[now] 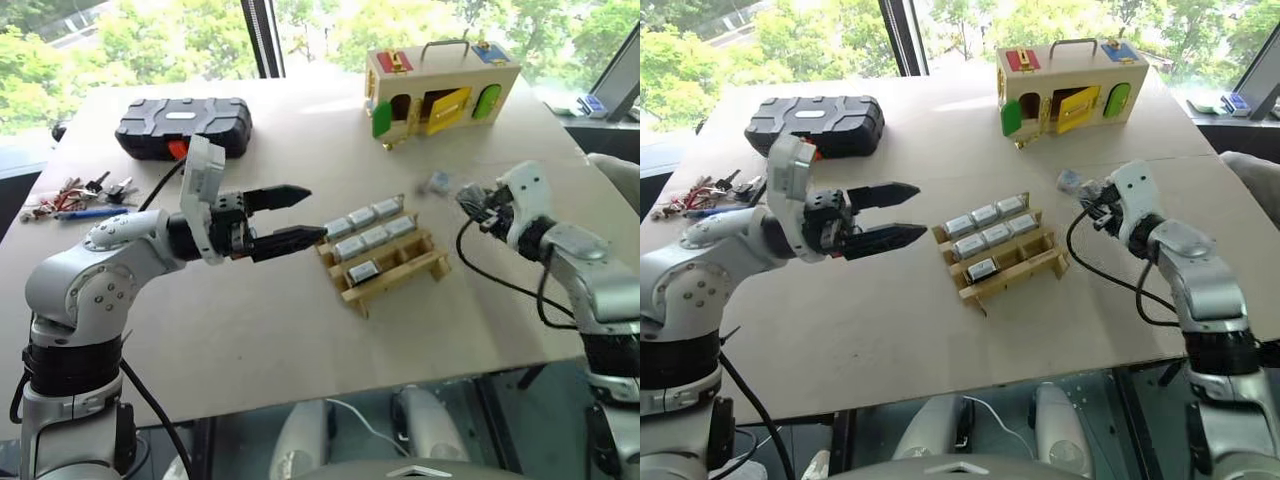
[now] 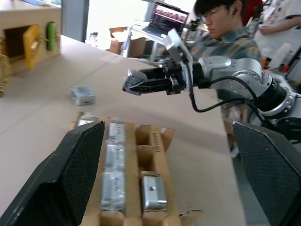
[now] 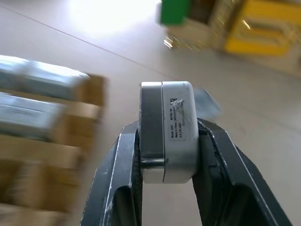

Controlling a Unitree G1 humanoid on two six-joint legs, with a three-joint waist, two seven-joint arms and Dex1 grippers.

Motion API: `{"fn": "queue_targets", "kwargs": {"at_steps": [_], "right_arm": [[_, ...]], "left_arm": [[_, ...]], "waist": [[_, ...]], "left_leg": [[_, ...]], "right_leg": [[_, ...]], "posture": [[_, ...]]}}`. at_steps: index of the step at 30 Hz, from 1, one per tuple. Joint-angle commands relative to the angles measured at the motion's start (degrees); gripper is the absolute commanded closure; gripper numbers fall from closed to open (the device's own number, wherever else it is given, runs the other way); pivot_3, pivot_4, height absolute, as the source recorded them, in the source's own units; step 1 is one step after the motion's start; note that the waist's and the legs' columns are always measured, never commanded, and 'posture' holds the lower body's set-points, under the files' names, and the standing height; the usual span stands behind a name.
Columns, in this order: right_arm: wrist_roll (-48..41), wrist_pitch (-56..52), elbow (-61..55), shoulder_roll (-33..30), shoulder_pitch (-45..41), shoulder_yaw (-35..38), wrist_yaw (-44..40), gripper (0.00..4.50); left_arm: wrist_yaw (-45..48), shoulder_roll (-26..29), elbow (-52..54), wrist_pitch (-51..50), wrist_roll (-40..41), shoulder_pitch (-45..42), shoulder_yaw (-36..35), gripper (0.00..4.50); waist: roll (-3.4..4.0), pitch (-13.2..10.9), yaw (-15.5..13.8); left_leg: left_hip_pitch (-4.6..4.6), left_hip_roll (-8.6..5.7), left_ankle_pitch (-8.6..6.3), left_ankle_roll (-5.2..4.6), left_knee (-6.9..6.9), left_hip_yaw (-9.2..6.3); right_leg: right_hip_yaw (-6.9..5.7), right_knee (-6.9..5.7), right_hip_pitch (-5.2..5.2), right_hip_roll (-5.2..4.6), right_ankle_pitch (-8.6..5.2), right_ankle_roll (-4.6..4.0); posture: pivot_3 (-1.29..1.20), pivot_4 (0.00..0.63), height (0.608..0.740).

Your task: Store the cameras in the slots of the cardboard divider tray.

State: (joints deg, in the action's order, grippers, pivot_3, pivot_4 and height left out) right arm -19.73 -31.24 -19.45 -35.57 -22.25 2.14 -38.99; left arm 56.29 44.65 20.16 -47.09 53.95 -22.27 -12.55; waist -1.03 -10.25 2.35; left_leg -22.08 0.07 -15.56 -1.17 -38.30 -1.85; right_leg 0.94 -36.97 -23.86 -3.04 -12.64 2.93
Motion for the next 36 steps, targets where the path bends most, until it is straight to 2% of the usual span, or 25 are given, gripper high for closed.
{"fn": "queue_targets", "kwargs": {"at_steps": [1, 5, 8, 13, 21, 31, 36], "right_arm": [[0.0, 4.2, -6.1, -3.0, 0.4, -3.9, -6.7, 3.48], [5.5, 12.1, 0.9, -2.0, -5.9, -12.2, -12.0, 3.48], [8.8, 18.0, 6.7, -0.7, -9.6, -16.7, -15.5, 3.48], [13.7, 29.3, 15.6, -1.7, -11.8, -21.1, -22.4, 3.48], [12.6, 36.5, 20.7, -4.5, -11.9, -21.1, -31.9, 3.48], [16.8, 46.4, 34.6, 1.4, -18.8, -23.5, -35.0, 3.48], [16.6, 48.7, 36.2, 1.2, -19.6, -23.4, -37.6, 3.48]], "left_arm": [[3.7, -2.4, 1.2, 7.5, 0.2, 4.5, -4.9, 0.0], [15.9, 3.1, -0.8, 9.7, 0.5, 11.7, -7.8, 0.0], [19.5, 5.0, -2.1, 11.3, 0.1, 14.6, -9.2, 0.0], [19.4, 5.8, -0.3, 11.3, 0.5, 19.6, -12.8, 0.0], [16.6, 4.6, 3.7, 11.1, 2.0, 25.9, -17.5, 0.0], [14.3, 4.5, 6.2, 10.9, 3.8, 29.2, -20.0, 0.0], [13.3, 3.9, 7.6, 11.1, 4.4, 31.7, -21.6, 0.0]], "waist": [[-0.01, 0.0, 0.0], [-0.02, 0.0, 0.0], [0.01, -0.1, -0.3], [0.0, -0.1, -1.1], [0.02, -0.1, -1.6], [0.02, -0.1, -1.3], [0.02, -0.1, -1.4]], "left_leg": [[0.06, 0.03, 0.0, 0.0, 0.01, 0.04], [0.14, 0.13, 0.01, 0.01, -0.04, 0.12], [0.18, 0.18, 0.05, 0.06, -0.09, 0.1], [0.08, 0.24, 0.07, 0.11, -0.09, 0.05], [-0.01, 0.22, 0.05, 0.12, -0.01, 0.06], [0.24, 0.28, 0.07, 0.13, -0.04, 0.14], [0.23, 0.34, 0.07, 0.14, -0.02, 0.09]], "right_leg": [[0.03, -0.01, 0.01, 0.01, 0.0, -0.01], [0.05, -0.01, 0.05, 0.2, 0.02, -0.1], [-0.01, -0.02, 0.07, 0.26, -0.07, -0.39], [-0.03, 0.05, 0.06, 0.23, 0.08, -0.23], [-0.04, 0.2, -0.01, 0.11, 0.09, -0.21], [-0.02, 0.09, 0.14, 0.2, 0.06, -0.42], [-0.04, 0.07, 0.13, 0.27, 0.09, -0.42]], "posture": [[0.0, 0.15, 0.74], [0.0, 0.15, 0.74], [0.0, 0.15, 0.74], [0.0, 0.15, 0.74], [0.0, 0.15, 0.74], [0.0, 0.15, 0.74], [0.0, 0.15, 0.74]]}}
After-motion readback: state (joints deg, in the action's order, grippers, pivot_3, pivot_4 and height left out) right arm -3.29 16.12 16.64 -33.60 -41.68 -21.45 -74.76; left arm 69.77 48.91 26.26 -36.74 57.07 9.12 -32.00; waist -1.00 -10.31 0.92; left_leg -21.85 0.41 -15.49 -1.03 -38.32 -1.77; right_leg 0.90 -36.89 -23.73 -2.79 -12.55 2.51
